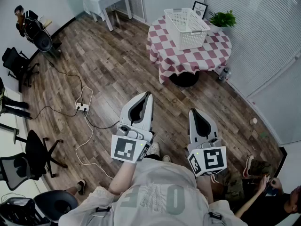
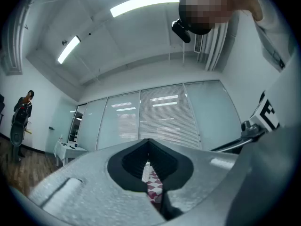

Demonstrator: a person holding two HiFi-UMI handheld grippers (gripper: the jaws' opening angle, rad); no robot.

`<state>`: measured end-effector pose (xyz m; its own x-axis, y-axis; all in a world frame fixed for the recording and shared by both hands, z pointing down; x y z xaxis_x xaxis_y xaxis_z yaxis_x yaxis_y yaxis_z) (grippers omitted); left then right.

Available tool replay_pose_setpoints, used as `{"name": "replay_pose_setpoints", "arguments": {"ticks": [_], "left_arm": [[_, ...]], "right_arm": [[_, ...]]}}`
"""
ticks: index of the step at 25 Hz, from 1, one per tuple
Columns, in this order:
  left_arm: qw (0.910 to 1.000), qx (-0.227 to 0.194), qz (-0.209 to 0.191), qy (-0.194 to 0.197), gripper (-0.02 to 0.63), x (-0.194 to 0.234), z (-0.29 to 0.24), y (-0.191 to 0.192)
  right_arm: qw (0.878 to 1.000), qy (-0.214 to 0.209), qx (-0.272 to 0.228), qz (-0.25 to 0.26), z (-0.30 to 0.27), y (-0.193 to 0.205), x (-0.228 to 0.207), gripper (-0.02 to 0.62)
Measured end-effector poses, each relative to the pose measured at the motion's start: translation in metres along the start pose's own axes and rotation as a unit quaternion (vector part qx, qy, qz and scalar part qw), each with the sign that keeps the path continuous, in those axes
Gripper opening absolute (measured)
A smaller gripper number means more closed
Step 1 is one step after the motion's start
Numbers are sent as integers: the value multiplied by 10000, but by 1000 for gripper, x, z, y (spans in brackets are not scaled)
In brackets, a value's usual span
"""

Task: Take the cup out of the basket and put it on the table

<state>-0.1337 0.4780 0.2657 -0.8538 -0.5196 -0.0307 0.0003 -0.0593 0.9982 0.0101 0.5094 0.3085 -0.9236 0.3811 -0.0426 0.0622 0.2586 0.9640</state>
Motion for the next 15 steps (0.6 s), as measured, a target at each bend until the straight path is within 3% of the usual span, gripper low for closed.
{"name": "replay_pose_setpoints", "arguments": {"ticks": [15], "left_arm": [[10000, 73, 38, 23, 3, 16, -7, 4]], "right_arm": [[9999, -76, -50, -122, -16, -3, 3, 8]]}}
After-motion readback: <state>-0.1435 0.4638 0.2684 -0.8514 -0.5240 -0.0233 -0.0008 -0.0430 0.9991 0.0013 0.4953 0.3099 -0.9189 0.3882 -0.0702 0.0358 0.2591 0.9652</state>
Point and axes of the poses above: the fingertips, and each gripper's own axes: z backward along the fingers, x to its left, y out of its underside, the point moved 2 cm from there along z, backward along the fingers, and after that the axes turned 13 degrees about x, right-handed, at the moved point
